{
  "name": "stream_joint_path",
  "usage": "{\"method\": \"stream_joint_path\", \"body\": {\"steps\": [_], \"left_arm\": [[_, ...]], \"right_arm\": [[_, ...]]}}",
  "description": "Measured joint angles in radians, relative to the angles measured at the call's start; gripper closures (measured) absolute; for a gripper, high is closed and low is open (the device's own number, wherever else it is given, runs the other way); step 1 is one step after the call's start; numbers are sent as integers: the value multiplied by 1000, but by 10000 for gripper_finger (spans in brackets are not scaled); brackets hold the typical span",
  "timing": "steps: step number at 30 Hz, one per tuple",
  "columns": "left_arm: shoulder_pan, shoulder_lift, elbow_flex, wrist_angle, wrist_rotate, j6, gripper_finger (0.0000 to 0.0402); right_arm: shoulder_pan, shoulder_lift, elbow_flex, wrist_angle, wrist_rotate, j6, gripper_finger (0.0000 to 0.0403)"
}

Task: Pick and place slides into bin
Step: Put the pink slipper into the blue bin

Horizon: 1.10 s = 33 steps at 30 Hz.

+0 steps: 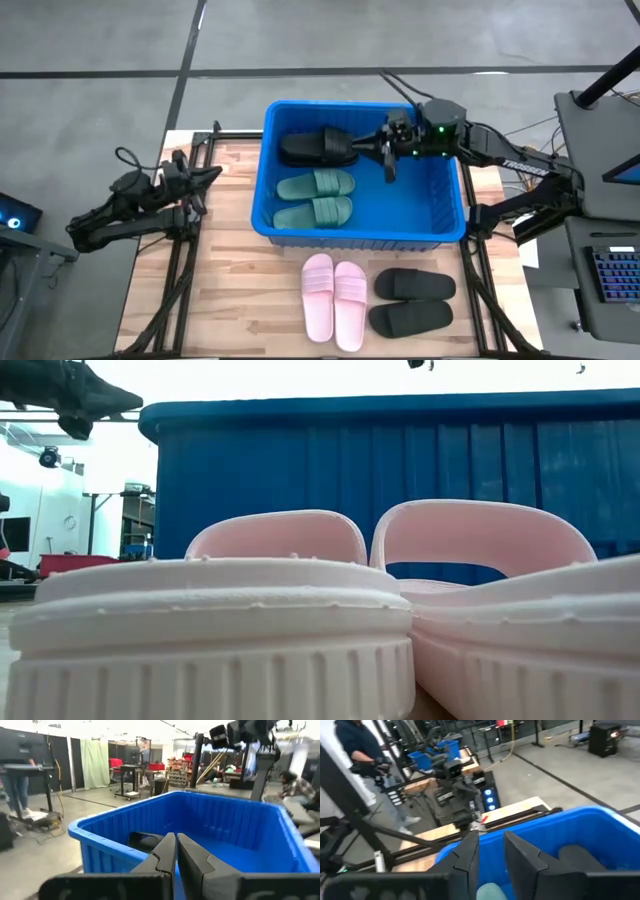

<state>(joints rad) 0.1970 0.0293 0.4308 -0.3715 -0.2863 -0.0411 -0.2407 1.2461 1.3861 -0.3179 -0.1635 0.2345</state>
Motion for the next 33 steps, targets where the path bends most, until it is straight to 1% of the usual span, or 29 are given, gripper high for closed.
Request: {"method": "stream_joint_path", "body": {"steps": [3, 9, 15, 16, 18, 20, 22, 24, 28, 33], "left_arm": [[0, 0, -6, -7, 0, -76, 400], [0, 18, -19, -5, 8, -117, 400], [0, 10, -27, -5, 1, -140, 400], [0, 10, -27, -4, 1, -140, 400], [0, 9, -25, -3, 0, -140, 400], [0, 8, -24, -3, -6, -137, 400], [0, 9, -24, -3, -22, -137, 400], [0, 9, -24, -3, -23, -137, 400], [0, 9, -24, -4, -21, -151, 400], [0, 10, -24, -5, -21, -278, 400]], "right_arm": [[41, 0, 0, 0, 2, 1, 307], [120, 17, -1, 31, 8, 2, 260], [170, 107, -2, 72, 3, 48, 221], [177, 126, -3, 70, -6, 50, 216], [194, 166, -3, 72, -61, 49, 207], [211, 200, -3, 87, -130, 38, 202], [232, 232, -3, 103, -139, 97, 200], [257, 258, -3, 95, -138, 125, 200], [328, 302, -3, 89, -109, 93, 200], [423, 347, -3, 85, -60, 120, 200]]}}
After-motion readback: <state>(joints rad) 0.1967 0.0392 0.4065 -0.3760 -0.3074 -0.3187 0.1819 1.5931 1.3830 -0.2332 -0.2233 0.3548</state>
